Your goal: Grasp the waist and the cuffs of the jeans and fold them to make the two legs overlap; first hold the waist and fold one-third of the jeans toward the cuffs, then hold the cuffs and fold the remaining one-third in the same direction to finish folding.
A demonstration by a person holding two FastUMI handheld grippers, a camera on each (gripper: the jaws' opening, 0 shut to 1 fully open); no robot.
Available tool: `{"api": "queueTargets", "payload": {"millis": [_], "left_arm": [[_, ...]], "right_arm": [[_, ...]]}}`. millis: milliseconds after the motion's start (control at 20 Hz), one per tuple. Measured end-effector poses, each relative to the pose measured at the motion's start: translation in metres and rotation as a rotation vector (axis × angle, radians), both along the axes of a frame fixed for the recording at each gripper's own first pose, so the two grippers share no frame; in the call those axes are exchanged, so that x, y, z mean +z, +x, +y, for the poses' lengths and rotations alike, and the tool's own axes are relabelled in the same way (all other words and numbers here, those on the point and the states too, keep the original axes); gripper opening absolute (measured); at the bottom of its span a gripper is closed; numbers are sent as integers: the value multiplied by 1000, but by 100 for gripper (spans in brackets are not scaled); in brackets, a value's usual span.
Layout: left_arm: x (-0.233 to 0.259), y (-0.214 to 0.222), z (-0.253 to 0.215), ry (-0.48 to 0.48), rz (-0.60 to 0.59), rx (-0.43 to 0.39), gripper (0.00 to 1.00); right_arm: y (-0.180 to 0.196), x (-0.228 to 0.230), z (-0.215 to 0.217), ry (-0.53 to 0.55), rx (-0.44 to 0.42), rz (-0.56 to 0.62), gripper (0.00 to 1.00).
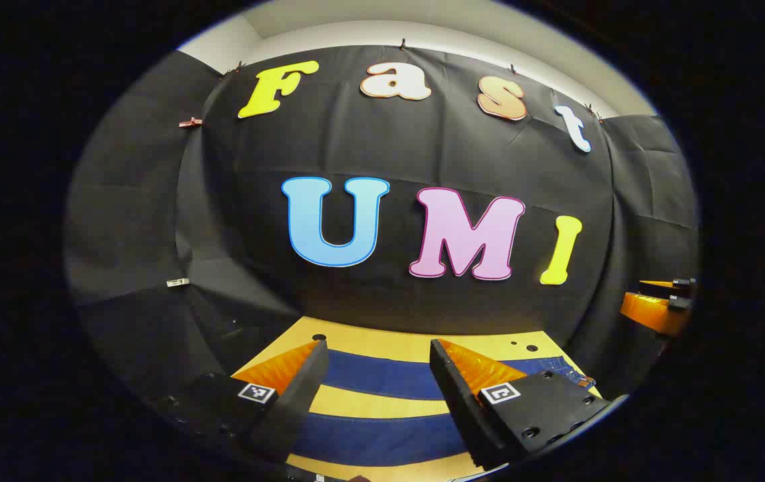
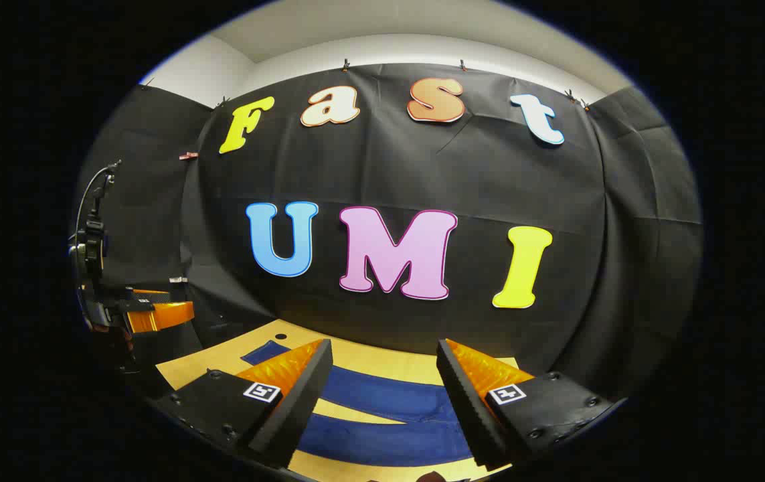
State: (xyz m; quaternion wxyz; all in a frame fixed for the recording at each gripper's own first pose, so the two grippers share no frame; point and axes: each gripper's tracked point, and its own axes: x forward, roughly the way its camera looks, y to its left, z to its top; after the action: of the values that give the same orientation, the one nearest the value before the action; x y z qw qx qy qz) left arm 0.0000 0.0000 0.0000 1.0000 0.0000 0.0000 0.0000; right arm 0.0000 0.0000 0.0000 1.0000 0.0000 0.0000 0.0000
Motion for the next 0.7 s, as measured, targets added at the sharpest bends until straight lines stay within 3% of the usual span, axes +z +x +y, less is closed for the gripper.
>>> {"api": "queueTargets", "payload": {"millis": [150, 200, 700], "left_arm": [[-2, 5, -1, 11, -6, -20, 100], [-3, 7, -1, 11, -7, -24, 96], [6, 0, 28, -32, -128, -100, 96]], "right_arm": [[0, -6, -10, -8, -11, 10, 96], [0, -10, -13, -19, -17, 18, 96], [-14, -9, -33, -44, -83, -4, 96]]}}
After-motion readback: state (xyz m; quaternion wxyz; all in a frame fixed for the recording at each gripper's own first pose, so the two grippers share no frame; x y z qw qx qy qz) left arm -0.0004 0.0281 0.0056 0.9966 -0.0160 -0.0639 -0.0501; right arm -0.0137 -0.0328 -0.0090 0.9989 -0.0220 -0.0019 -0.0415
